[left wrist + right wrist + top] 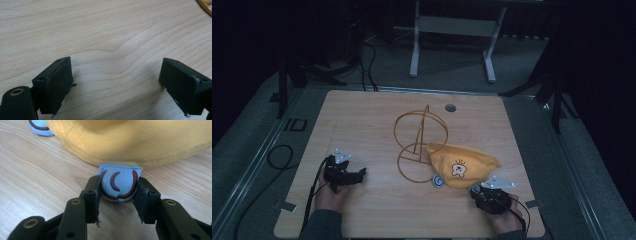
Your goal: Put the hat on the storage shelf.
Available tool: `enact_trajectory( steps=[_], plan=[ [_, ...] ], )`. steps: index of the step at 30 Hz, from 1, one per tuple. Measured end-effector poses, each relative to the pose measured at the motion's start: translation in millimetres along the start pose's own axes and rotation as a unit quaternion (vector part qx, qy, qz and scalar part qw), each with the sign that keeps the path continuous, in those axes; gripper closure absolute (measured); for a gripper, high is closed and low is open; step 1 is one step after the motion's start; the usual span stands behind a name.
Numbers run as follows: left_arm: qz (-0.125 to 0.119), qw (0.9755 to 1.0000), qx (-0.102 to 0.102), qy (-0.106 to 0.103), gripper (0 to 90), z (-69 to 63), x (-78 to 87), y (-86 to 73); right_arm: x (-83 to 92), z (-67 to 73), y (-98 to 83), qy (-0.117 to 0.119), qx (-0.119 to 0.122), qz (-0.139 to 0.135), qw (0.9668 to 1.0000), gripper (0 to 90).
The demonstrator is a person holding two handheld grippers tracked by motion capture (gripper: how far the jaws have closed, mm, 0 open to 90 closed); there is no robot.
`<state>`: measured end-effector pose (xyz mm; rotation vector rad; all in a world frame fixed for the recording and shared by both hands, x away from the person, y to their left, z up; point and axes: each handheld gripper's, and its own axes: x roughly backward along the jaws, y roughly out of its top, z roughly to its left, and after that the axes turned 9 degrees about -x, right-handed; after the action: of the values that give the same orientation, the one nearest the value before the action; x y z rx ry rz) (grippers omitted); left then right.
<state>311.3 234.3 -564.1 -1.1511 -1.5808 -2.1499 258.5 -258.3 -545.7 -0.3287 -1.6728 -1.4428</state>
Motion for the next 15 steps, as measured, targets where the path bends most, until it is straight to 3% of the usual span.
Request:
enact_trajectory(
  steps=[11, 15],
  plan=[
    [0.0, 1.0, 0.0, 0.0, 11.8, 0.0, 0.0, 0.0, 10.8, -3.8, 2.0, -0.007, 0.009, -0.018, 0.9998, 66.1],
    [0.0, 1.0, 0.0, 0.0, 11.8, 0.0, 0.0, 0.0, 15.7, -5.6, 4.1, 0.005, 0.011, -0.025, 0.9996, 72.1]
  ],
)
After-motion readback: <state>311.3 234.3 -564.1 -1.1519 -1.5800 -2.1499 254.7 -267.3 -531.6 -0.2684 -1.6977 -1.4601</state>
